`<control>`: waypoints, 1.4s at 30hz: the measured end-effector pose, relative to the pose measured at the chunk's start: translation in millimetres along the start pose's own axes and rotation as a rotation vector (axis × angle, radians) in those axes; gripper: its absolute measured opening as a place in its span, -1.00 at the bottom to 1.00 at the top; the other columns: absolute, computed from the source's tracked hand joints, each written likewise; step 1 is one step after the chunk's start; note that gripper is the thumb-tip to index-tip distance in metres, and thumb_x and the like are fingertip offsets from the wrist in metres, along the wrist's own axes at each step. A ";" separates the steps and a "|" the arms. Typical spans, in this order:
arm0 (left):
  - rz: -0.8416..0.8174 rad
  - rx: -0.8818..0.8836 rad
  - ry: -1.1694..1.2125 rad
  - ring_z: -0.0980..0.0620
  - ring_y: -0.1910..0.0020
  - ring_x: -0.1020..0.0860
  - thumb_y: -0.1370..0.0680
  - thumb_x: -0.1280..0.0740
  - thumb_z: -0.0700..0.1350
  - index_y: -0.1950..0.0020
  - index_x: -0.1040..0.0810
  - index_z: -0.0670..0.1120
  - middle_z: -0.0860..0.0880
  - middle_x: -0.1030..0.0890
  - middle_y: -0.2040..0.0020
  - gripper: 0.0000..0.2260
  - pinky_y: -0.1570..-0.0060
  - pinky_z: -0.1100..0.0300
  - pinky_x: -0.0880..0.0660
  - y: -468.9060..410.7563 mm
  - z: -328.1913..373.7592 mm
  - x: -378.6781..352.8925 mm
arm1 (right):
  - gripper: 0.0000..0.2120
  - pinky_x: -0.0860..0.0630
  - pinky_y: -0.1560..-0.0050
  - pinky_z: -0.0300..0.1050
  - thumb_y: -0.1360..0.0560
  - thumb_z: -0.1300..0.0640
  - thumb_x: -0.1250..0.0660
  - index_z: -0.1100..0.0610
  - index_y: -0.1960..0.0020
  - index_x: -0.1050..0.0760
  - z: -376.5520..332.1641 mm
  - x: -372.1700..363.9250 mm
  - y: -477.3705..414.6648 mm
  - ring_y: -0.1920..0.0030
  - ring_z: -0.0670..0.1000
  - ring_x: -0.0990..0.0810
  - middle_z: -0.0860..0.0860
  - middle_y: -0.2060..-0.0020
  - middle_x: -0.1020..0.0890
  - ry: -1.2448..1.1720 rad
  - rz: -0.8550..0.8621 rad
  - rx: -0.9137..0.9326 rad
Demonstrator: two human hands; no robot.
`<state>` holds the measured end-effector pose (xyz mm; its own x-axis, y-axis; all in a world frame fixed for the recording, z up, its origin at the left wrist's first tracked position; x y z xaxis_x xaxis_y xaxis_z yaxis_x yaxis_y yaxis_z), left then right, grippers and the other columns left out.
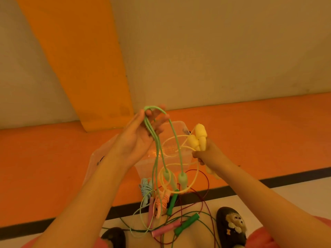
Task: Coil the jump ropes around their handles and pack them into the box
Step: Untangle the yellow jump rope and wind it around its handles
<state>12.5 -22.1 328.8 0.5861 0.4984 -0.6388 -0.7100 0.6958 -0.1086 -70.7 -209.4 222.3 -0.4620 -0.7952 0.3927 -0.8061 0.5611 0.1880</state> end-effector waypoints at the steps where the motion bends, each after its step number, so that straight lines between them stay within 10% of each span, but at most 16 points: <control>1: 0.007 -0.004 0.113 0.04 0.01 -0.67 -0.53 -0.16 -0.03 0.28 -0.55 -0.03 0.03 -0.69 0.01 -0.74 0.19 0.23 -0.57 -0.5 3.5 2.0 | -0.66 -0.36 0.35 -0.07 -0.42 0.39 -0.31 0.21 -0.15 -0.36 2.3 0.2 -0.6 0.39 0.02 -0.41 0.05 0.33 -0.44 0.045 -0.004 -0.001; 6: 0.084 0.026 0.077 0.05 0.10 -0.67 -0.52 -0.16 0.00 0.34 -0.58 -0.02 0.03 -0.70 0.07 -0.69 0.23 0.27 -0.55 -3.7 1.8 16.4 | -0.62 -0.40 0.25 -0.04 -0.43 0.36 -0.32 0.14 -0.19 -0.34 6.6 0.8 -0.5 0.33 0.03 -0.44 0.05 0.27 -0.48 0.105 -0.007 0.004; 14: 0.297 0.231 -0.845 0.06 0.47 -0.50 -0.66 -0.15 -0.03 0.23 -0.49 -0.13 -0.04 -0.60 0.31 -0.68 0.45 0.24 -0.37 3.0 -15.1 61.3 | -0.64 -0.40 0.19 -0.04 -0.43 0.33 -0.35 0.10 -0.14 -0.33 -4.4 5.6 2.4 0.20 0.05 -0.47 -0.02 0.21 -0.48 0.083 0.026 0.139; 23: 0.501 0.405 -1.576 -0.05 0.34 -0.49 -0.55 -0.36 -0.03 0.22 -0.54 -0.18 -0.11 -0.56 0.31 -0.75 0.22 0.07 -0.46 17.7 6.3 143.3 | -0.65 -0.35 0.27 0.00 -0.41 0.46 -0.29 0.03 0.27 -0.33 -48.2 46.8 24.4 0.37 0.00 -0.40 0.04 0.37 -0.44 -0.057 0.164 0.295; 31: 0.187 1.061 -1.820 0.03 0.25 -0.57 -0.63 -0.21 -0.09 -0.08 -0.57 -0.21 -0.13 -0.66 -0.06 -0.77 0.05 0.19 -0.54 34.6 -53.7 164.9 | -0.63 -0.44 0.35 -0.30 -0.46 0.39 -0.32 0.02 -0.12 -0.39 -77.6 40.2 33.9 0.34 -0.25 -0.48 -0.07 0.20 -0.51 -0.232 0.138 0.408; 35: 0.099 1.083 -1.889 0.07 0.23 -0.56 -0.60 -0.24 -0.18 -0.21 -0.56 -0.20 -0.01 -0.59 0.15 -0.76 0.24 0.28 -0.47 30.9 -68.6 169.6 | -0.60 -0.45 0.36 -0.35 -0.47 0.37 -0.33 -0.01 -0.17 -0.37 -84.3 39.9 35.1 0.34 -0.28 -0.49 -0.08 0.17 -0.51 -0.245 0.129 0.447; 42: -0.163 0.853 -1.668 -0.06 -0.42 -0.34 -0.57 -0.32 0.00 -0.49 -0.25 -0.11 -0.07 -0.32 -0.48 -0.46 -0.32 0.13 -0.31 28.0 -116.7 141.2 | -0.63 -0.47 0.36 -0.30 -0.46 0.39 -0.33 0.09 -0.19 -0.38 -97.4 44.3 40.6 0.39 -0.22 -0.48 -0.02 0.23 -0.52 -0.355 0.133 0.472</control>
<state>29.9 7.3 146.7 0.7200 -0.0301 0.6933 -0.5641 0.5566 0.6099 -87.9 -199.4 335.0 -0.5997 -0.7989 0.0458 -0.7725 0.5630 -0.2938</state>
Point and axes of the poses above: each hand's wrist, its own y-axis away from the middle knuckle, its own x-axis out of the back of the hand, z = x × y, the point moved 4 cm from there along -y, towards the middle knuckle
